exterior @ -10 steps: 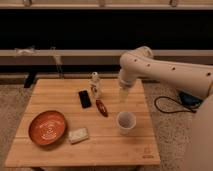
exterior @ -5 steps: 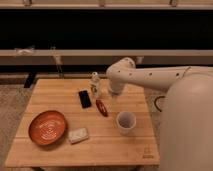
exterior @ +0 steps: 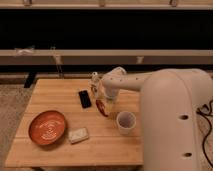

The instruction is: Place the pepper on the white sponge

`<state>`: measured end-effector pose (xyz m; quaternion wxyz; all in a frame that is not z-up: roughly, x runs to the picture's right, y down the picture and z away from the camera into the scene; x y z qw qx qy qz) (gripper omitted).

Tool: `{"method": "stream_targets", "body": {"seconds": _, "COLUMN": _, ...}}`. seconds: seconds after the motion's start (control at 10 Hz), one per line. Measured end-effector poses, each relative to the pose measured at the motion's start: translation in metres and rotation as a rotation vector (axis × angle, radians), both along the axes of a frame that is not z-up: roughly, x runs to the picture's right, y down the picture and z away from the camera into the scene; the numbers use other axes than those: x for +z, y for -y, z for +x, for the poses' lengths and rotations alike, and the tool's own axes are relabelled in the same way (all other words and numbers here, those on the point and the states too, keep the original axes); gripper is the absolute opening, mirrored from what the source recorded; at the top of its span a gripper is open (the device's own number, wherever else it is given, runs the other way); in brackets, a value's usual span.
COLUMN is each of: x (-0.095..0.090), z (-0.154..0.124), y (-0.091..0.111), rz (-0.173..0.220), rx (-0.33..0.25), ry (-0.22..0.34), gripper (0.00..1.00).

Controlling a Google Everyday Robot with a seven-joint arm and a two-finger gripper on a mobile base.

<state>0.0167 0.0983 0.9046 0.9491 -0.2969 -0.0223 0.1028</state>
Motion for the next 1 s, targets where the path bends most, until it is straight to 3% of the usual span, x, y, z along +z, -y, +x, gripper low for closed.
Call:
{"method": "stream_targets", "body": {"seconds": 0.6, "x": 0.003, "z": -0.039, "y": -0.017, "rz": -0.051, "rx": -0.029, "ry": 0.038, "gripper": 0.80}}
{"method": "stream_targets", "body": {"seconds": 0.7, "x": 0.005, "z": -0.039, "y": -0.019, "rz": -0.053, "rx": -0.040, "ry": 0.036, "gripper": 0.75}}
{"method": "stream_targets", "body": {"seconds": 1.0, "x": 0.005, "z": -0.045, "y": -0.028, "rz": -0.071, "rx": -0.059, "ry": 0.039, "gripper": 0.46}}
